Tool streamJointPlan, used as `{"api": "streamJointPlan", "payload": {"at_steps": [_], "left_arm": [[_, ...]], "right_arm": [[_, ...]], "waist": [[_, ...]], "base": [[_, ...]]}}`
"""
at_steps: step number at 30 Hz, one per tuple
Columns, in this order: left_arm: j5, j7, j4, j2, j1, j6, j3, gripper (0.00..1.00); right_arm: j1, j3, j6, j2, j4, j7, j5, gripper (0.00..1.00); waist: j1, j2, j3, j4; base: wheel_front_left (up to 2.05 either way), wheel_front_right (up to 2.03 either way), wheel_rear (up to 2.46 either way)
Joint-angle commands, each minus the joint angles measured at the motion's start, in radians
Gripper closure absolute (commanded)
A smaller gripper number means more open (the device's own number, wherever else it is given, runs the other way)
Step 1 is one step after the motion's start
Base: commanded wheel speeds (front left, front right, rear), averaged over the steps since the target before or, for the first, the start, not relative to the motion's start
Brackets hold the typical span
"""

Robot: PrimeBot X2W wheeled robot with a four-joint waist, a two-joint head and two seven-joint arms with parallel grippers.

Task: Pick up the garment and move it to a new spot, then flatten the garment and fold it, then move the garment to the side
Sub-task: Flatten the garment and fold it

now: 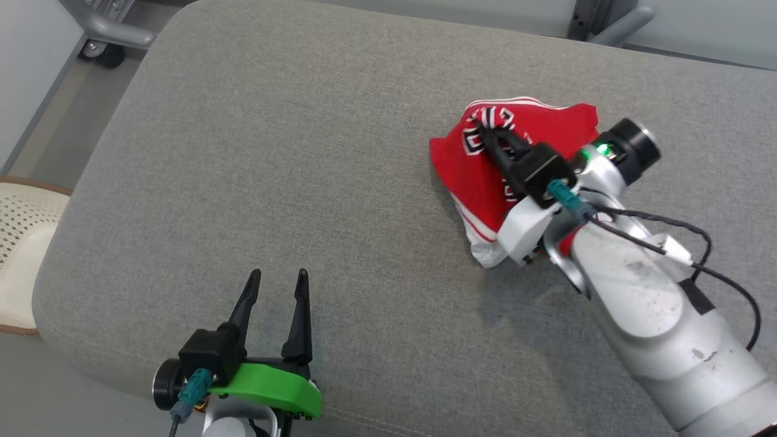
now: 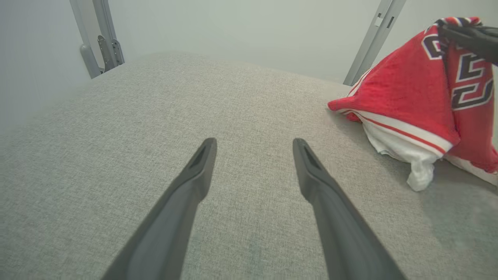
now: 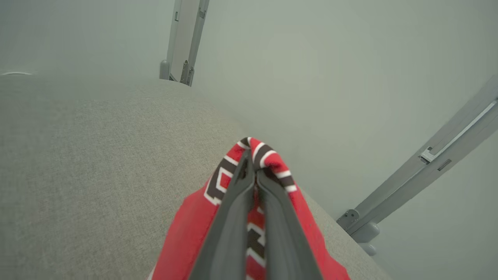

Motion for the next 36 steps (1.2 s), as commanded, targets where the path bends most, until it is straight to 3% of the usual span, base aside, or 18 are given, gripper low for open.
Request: {"api": "streamJointPlan", "payload": {"at_steps": [1, 4, 11, 12, 13, 19, 25, 30, 36], "left_arm": [[-0.006, -0.001, 0.001, 0.0, -0.019, -0.003, -0.003, 0.0], [-0.01, -0.001, 0.006, 0.0, -0.025, 0.0, -0.011, 0.0], [-0.01, -0.001, 0.006, 0.0, -0.024, 0.006, -0.006, 0.0], [-0.009, -0.001, 0.005, 0.0, -0.022, 0.008, -0.003, 0.0], [-0.007, -0.001, 0.005, 0.0, -0.019, 0.01, 0.001, 0.0], [0.005, -0.001, 0.002, 0.001, -0.008, 0.006, 0.014, 0.0], [0.021, -0.001, 0.0, 0.001, -0.005, 0.0, 0.031, 0.0], [0.033, -0.001, 0.002, 0.001, -0.002, -0.005, 0.041, 0.0], [0.042, -0.001, 0.005, 0.001, -0.007, -0.015, 0.045, 0.0]], "right_arm": [[-0.016, 0.035, -0.002, 0.009, 0.024, -0.01, 0.01, 1.0], [-0.042, 0.157, -0.002, 0.05, 0.112, -0.035, 0.054, 1.0], [-0.055, 0.301, -0.002, 0.094, 0.22, -0.068, 0.14, 0.99], [-0.057, 0.311, -0.002, 0.098, 0.23, -0.076, 0.156, 0.59], [-0.059, 0.319, -0.002, 0.098, 0.239, -0.081, 0.169, 0.03], [-0.014, 0.308, -0.002, 0.081, 0.228, -0.106, 0.223, 0.0], [0.087, 0.223, -0.002, 0.046, 0.125, -0.114, 0.236, 0.0], [0.214, 0.098, -0.002, 0.02, -0.002, -0.113, 0.247, 0.0], [0.332, -0.148, -0.002, 0.025, -0.081, -0.096, 0.222, 0.0]], "waist": [[0.0, 0.0014, 0.008, 0.01], [0.0, 0.0014, 0.014, 0.028], [0.0, 0.0014, 0.015, 0.034], [0.0, 0.0014, 0.015, 0.031], [0.0, 0.0014, 0.014, 0.025], [0.0, 0.0014, 0.006, -0.026], [0.0, 0.0014, -0.004, -0.092], [0.0, 0.0014, -0.01, -0.134], [0.0, 0.0014, -0.009, -0.153]], "base": [[0.0, 0.0, 0.0], [0.0, 0.0, 0.0], [0.0, 0.0, 0.0], [0.0, 0.0, 0.0], [0.0, 0.0, 0.0], [0.0, 0.0, 0.0], [0.0, 0.0, 0.0], [0.0, 0.0, 0.0], [0.0, 0.0, 0.0]]}}
